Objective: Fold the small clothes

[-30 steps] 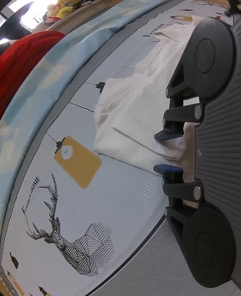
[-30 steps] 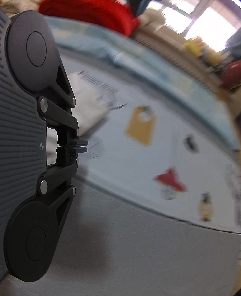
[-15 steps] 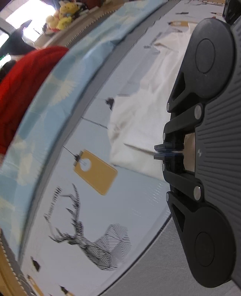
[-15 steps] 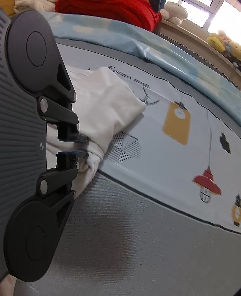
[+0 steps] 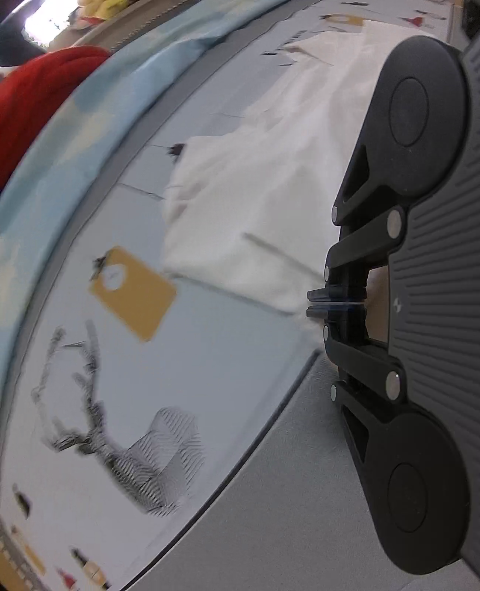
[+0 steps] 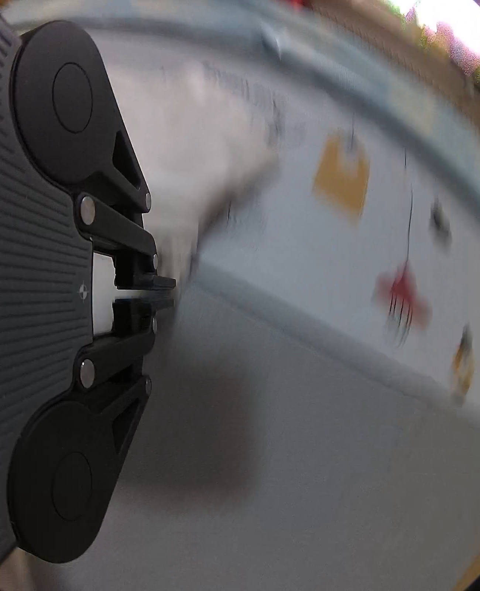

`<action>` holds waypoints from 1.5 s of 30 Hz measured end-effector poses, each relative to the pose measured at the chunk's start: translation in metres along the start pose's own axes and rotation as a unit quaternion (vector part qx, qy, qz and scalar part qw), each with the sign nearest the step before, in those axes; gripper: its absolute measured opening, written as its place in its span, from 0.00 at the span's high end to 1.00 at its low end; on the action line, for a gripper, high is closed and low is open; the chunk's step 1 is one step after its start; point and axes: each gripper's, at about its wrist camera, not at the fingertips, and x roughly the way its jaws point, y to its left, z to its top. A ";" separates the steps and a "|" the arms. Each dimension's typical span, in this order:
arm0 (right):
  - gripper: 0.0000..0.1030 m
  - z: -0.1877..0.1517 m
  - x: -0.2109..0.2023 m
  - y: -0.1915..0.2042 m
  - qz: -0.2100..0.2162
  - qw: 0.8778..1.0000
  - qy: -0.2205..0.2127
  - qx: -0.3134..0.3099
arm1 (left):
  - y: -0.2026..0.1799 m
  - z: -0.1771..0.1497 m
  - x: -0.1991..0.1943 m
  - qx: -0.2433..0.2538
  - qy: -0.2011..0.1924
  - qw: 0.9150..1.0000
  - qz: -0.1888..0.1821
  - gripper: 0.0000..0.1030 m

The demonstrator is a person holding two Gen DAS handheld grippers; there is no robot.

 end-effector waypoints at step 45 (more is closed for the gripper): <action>0.52 -0.004 -0.003 0.049 0.097 0.985 -0.007 -0.139 | -0.033 -0.002 0.005 0.098 -0.026 0.989 -0.109 0.88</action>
